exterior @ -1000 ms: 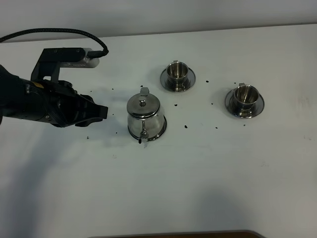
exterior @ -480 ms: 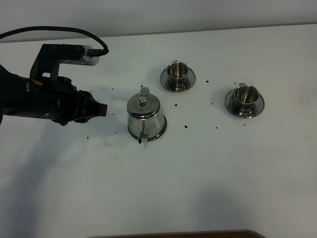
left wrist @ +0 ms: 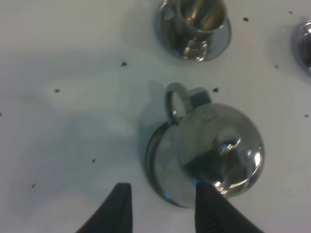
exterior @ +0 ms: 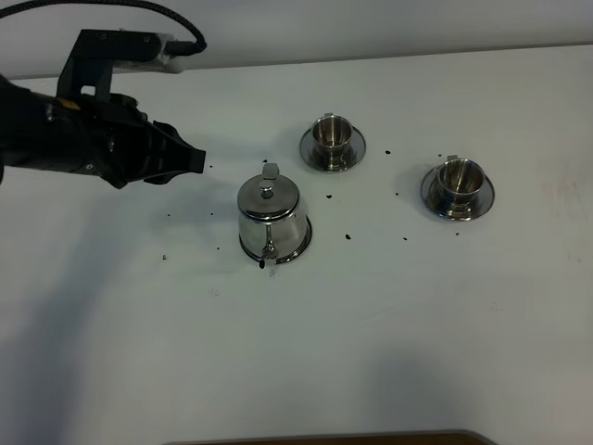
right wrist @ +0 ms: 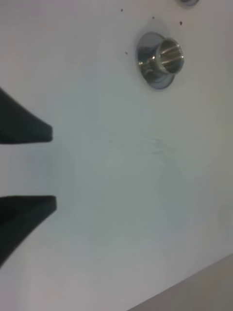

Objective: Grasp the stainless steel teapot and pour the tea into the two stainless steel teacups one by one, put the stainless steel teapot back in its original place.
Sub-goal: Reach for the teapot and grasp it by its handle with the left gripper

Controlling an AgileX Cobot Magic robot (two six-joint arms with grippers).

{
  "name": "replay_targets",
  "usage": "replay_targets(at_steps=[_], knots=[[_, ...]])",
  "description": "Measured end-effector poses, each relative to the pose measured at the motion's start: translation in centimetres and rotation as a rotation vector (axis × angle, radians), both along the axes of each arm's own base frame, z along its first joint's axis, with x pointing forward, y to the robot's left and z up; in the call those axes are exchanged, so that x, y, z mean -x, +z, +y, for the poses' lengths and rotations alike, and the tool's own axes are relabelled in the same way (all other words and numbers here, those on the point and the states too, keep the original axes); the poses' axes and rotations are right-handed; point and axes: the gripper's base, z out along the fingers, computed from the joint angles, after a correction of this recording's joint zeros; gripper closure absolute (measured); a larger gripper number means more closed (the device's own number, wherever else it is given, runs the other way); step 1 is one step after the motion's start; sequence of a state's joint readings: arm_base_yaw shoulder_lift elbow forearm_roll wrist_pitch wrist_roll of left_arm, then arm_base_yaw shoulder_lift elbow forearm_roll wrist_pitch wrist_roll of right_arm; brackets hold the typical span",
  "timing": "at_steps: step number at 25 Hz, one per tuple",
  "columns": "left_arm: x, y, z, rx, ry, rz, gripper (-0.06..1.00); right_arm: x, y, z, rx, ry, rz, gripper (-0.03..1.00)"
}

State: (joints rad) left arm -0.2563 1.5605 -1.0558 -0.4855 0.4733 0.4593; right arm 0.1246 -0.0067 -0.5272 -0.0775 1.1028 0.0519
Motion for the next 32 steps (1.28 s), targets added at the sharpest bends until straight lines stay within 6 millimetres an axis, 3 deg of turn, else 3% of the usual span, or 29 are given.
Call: replay_targets(at_steps=[9,18,24,32], knots=[[-4.3,-1.2,-5.6,-0.005,-0.166,0.101,0.53,0.0,0.0,0.0,0.0,0.0,0.0,0.72],[-8.8,-2.4,-8.2,0.012,-0.189,0.124,0.51,0.0,0.0,0.0,0.0,0.0,0.0,0.72],[-10.0,-3.9,-8.9,-0.011,-0.227,0.227,0.5,0.0,0.0,0.0,0.0,0.0,0.0,0.72],[-10.0,-4.7,-7.6,-0.186,-0.117,0.284,0.5,0.0,0.0,0.0,0.0,0.0,0.0,0.72]])
